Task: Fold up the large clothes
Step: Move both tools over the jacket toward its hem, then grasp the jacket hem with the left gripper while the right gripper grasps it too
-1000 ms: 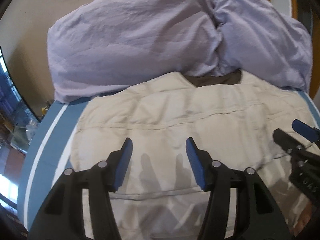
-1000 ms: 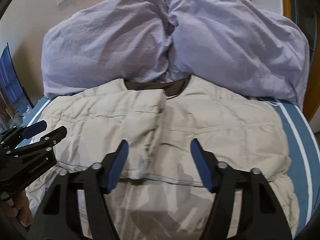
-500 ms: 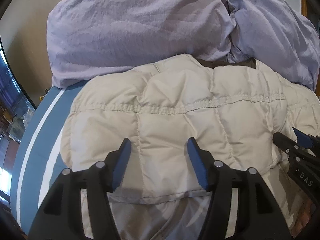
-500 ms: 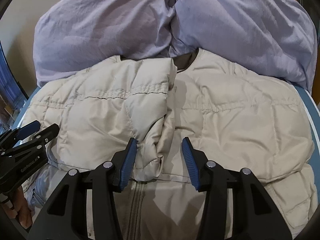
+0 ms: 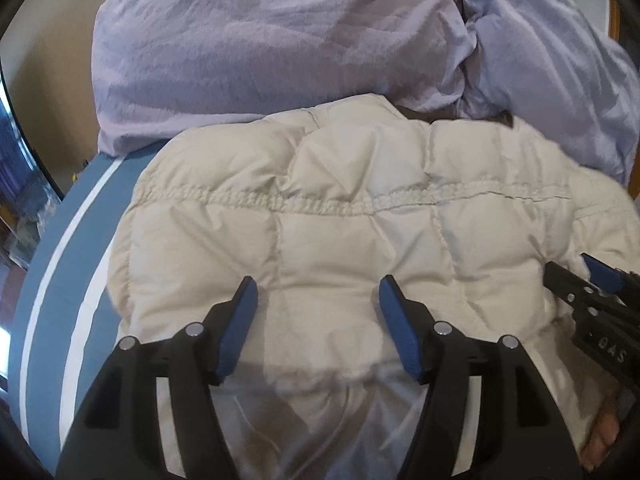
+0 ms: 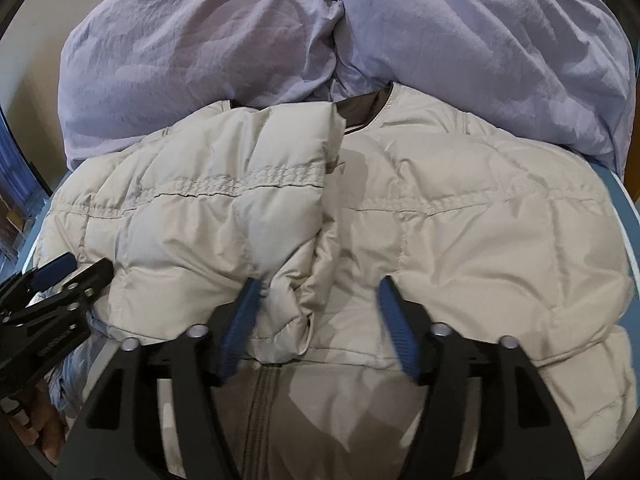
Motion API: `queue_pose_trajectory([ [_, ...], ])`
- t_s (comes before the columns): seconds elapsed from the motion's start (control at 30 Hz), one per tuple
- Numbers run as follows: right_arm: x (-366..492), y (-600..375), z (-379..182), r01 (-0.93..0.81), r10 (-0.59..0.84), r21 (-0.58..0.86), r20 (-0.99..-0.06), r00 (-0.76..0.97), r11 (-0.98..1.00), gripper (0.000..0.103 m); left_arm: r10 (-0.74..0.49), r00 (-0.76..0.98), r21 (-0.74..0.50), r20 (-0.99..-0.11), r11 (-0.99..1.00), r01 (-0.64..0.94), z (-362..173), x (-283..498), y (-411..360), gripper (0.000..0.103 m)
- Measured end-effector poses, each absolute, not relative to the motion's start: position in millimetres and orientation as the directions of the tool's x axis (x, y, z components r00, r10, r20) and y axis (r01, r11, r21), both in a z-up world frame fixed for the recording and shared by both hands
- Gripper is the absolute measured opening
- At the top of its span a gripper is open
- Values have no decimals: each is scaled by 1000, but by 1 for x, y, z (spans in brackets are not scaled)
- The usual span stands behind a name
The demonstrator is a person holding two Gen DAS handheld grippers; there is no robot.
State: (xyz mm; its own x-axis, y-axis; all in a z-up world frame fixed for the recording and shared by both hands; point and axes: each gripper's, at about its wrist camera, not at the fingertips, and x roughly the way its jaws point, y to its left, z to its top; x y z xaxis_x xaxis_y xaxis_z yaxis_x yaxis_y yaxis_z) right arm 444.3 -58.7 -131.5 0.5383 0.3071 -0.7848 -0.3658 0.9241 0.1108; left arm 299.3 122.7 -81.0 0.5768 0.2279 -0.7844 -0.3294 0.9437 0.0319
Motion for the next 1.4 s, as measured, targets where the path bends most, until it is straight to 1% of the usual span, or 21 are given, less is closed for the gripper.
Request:
queue_pose_trajectory([
  [0.03, 444, -64, -128, -362, 311, 121, -788, 531, 924, 82, 222, 584, 22, -781, 944, -329, -76, 291, 124, 68],
  [0.2, 427, -91, -109, -365, 322, 131, -783, 532, 922, 91, 213, 598, 10, -773, 946, -325, -59, 250, 132, 70],
  [0.3, 407, -113, -100, -381, 309, 103, -788, 532, 919, 92, 205, 599, -4, -774, 945, -328, -54, 215, 145, 73],
  [0.5, 360, -186, -97, -405, 284, 54, -796, 534, 913, 94, 207, 576, -1, -791, 941, -339, -57, 132, 176, 73],
  [0.67, 332, -263, -107, -338, 208, 23, -828, 521, 941, 95, 176, 548, -34, -817, 936, -351, -71, 87, 194, 73],
  [0.77, 323, -303, -116, -278, 203, 67, -844, 497, 958, 95, 143, 542, -69, -828, 933, -353, -80, 72, 199, 73],
  [0.83, 317, -321, -120, -254, 226, 111, -846, 484, 961, 95, 110, 543, -103, -833, 932, -347, -84, 66, 198, 73],
  [0.97, 305, -348, -126, -220, 265, 179, -841, 471, 959, 95, 78, 547, -129, -834, 935, -330, -91, 62, 190, 72],
  [1.07, 300, -361, -131, -209, 324, 254, -832, 450, 944, 95, 52, 545, -145, -837, 938, -314, -95, 63, 183, 69],
  [1.17, 299, -364, -139, -207, 356, 293, -832, 425, 933, 88, 42, 545, -147, -837, 943, -299, -97, 63, 175, 66],
  [1.3, 298, -363, -148, -211, 400, 342, -829, 391, 916, 73, 34, 545, -153, -838, 944, -293, -101, 63, 169, 65],
  [1.33, 298, -361, -149, -213, 408, 350, -827, 388, 912, 73, 32, 545, -157, -838, 942, -296, -102, 63, 169, 65],
  [1.4, 296, -358, -149, -225, 415, 351, -821, 392, 909, 66, 23, 546, -170, -838, 939, -300, -103, 62, 169, 63],
])
